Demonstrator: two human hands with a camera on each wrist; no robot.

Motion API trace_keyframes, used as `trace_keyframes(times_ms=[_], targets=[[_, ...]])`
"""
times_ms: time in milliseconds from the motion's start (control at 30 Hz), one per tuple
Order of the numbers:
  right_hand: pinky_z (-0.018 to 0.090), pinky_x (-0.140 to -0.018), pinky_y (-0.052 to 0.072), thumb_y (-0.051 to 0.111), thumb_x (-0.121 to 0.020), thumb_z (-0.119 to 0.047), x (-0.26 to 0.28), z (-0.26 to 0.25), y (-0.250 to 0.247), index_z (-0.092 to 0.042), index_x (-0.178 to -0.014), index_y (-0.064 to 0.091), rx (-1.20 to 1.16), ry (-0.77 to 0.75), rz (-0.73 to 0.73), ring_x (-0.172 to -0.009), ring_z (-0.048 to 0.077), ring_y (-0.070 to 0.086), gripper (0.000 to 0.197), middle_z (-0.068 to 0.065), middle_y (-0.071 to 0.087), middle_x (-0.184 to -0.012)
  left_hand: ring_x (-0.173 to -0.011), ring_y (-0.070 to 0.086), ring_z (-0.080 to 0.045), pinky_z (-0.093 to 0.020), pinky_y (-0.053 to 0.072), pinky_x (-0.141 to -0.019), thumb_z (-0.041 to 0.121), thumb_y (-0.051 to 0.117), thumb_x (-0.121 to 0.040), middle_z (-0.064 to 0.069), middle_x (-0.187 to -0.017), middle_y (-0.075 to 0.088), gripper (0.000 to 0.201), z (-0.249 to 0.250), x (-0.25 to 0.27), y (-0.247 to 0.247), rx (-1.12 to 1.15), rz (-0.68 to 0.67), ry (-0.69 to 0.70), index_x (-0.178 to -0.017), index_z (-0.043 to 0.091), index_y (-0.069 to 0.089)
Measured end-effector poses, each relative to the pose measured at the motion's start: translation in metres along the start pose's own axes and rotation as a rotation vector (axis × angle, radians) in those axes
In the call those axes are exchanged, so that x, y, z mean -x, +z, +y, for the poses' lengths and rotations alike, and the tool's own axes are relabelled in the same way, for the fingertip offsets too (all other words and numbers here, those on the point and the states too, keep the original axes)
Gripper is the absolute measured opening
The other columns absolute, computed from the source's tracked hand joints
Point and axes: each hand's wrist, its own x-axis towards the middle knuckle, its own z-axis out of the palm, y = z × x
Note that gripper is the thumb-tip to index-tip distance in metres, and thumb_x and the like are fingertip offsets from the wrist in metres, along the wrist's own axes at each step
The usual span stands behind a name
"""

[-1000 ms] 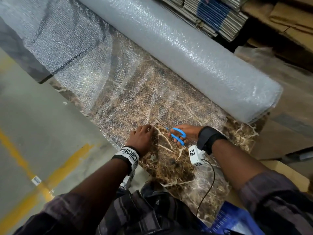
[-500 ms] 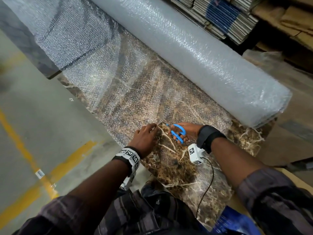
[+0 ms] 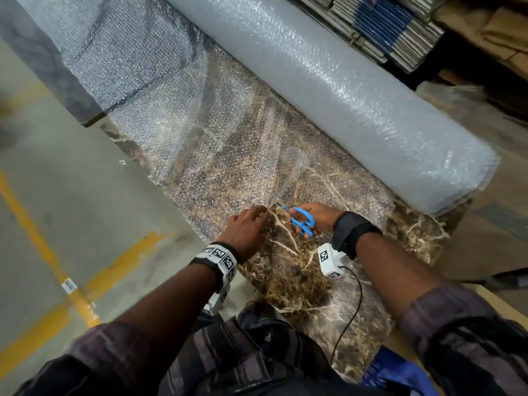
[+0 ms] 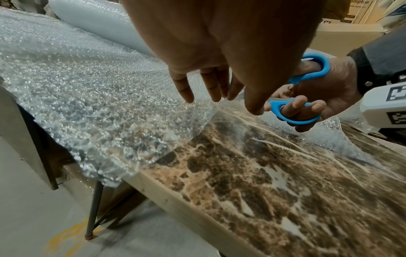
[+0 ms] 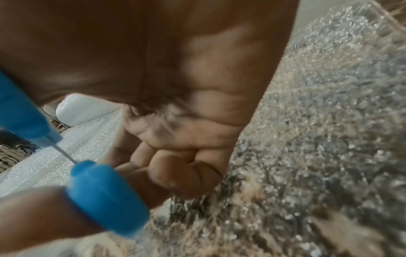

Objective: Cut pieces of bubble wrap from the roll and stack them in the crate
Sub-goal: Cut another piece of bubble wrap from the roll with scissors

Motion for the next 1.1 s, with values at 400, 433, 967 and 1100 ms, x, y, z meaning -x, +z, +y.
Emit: trace_keyframes(times_ms=[400,433,967,1100], targets=[[0.025,-0.044,0.048,0.068,-0.081,-0.046,0.004,0.005,0.0,0.009,-0.104,0.063,0.019,-0.009,0.071,-0.049,0.02,0.053,0.059,0.006,0.061,-0.06,-0.136,0.036,-0.024,-0.05,0.028,-0.113,0.033,0.052,-0.097,-0.005,-0.155,0.027,0.059,0.003,-0.003,-0.001,0.007,-0.008,0.016,-0.151,0.022,0.03],[0.025,-0.045,0.048,0.067,-0.076,-0.054,0.005,0.004,0.0,0.008,-0.105,0.062,0.027,-0.004,0.068,-0.049,0.02,0.054,0.069,0.006,0.061,-0.061,-0.136,0.035,-0.024,-0.05,0.028,-0.113,0.033,0.052,-0.097,-0.005,-0.155,0.028,0.059,0.003,-0.003,-0.001,0.01,-0.006,0.022,-0.15,0.022,0.031],[0.02,-0.041,0.045,0.061,-0.057,-0.087,0.001,-0.013,0.004,-0.013,-0.094,0.061,0.069,0.005,-0.015,-0.048,0.017,0.061,0.082,0.007,0.067,-0.07,-0.133,0.039,-0.023,-0.049,0.033,-0.11,0.037,0.052,-0.097,-0.003,-0.152,0.033,0.055,0.0,0.001,-0.002,0.044,0.009,0.04,-0.148,0.025,0.036],[0.02,-0.043,0.044,0.055,-0.073,-0.073,0.0,-0.016,0.003,-0.012,-0.095,0.062,0.11,0.0,-0.021,-0.048,0.017,0.06,0.065,0.009,0.064,-0.071,-0.134,0.038,-0.024,-0.05,0.033,-0.11,0.037,0.052,-0.097,-0.003,-0.152,0.033,0.055,-0.001,0.0,-0.002,0.054,0.001,0.031,-0.149,0.025,0.036]])
